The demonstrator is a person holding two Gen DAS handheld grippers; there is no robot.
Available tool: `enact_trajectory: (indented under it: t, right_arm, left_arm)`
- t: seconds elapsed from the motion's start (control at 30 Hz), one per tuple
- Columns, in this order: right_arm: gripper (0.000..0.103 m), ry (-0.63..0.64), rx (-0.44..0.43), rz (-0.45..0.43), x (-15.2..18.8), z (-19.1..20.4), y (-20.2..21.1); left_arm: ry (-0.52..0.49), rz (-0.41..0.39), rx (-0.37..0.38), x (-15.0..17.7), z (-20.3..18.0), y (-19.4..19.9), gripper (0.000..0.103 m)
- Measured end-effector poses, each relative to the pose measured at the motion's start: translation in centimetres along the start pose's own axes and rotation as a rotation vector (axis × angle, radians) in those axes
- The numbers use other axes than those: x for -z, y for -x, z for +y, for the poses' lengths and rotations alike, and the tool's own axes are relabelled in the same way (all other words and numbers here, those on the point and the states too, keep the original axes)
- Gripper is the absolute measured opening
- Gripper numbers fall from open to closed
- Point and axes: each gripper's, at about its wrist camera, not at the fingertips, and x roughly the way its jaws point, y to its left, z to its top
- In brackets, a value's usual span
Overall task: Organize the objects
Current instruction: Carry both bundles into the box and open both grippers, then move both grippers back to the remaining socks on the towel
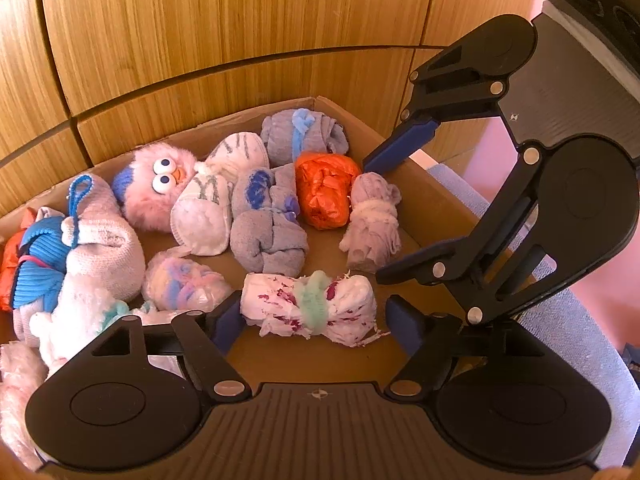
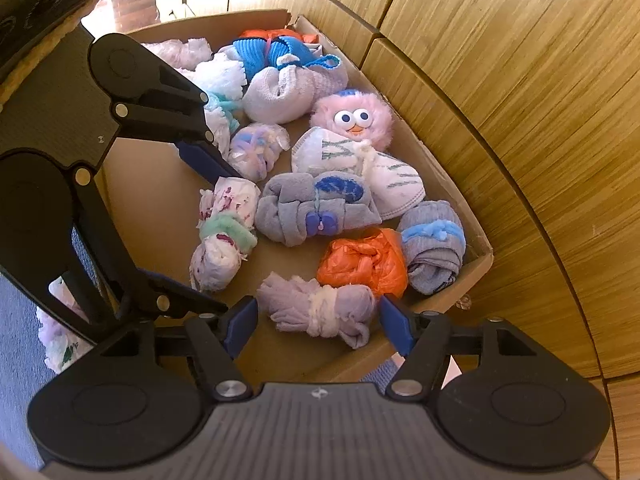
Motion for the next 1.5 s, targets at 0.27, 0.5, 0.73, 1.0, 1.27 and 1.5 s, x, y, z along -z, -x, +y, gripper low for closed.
enact_trajectory:
  t: [0.27,0.5,0.73,1.0,1.27,1.5]
  right_arm:
    - [0.066,0.001,0.011,0.002,-0.1,0.3,0.5]
    - [0.074,-0.038,0.012,-0.029,0.2,0.7,1.9]
    - [0.077,-0.036,0.019,-0.043,0.1,1.7,3.4]
    - [0.078,-0.065,0.028,-0.090,0.0,2.7,5.6]
    - [0.085,-0.152,0.088,-0.199,0.4,3.9,8.2]
    - [0.088,-0.272,0.180,-0.296,1.4,5.1,10.0]
  left_arm:
    - [0.000,0.003,0.002,0.3,0.1,1.1,0.085]
    - [-0.001,-0.009,0.006,1.0,0.2,3.1,0.091]
    - [0.000,-0.042,-0.002,2.1,0.1,6.1,0.094]
    - [0.025,-0.062,-0.027,2.4,-0.6,8.1,0.097]
    - [0.057,-0.092,-0.065,3.3,-0.1,10.2,0.098]
    - [0.095,-0.136,-0.096,3.4,-0.3,11.8,0.098]
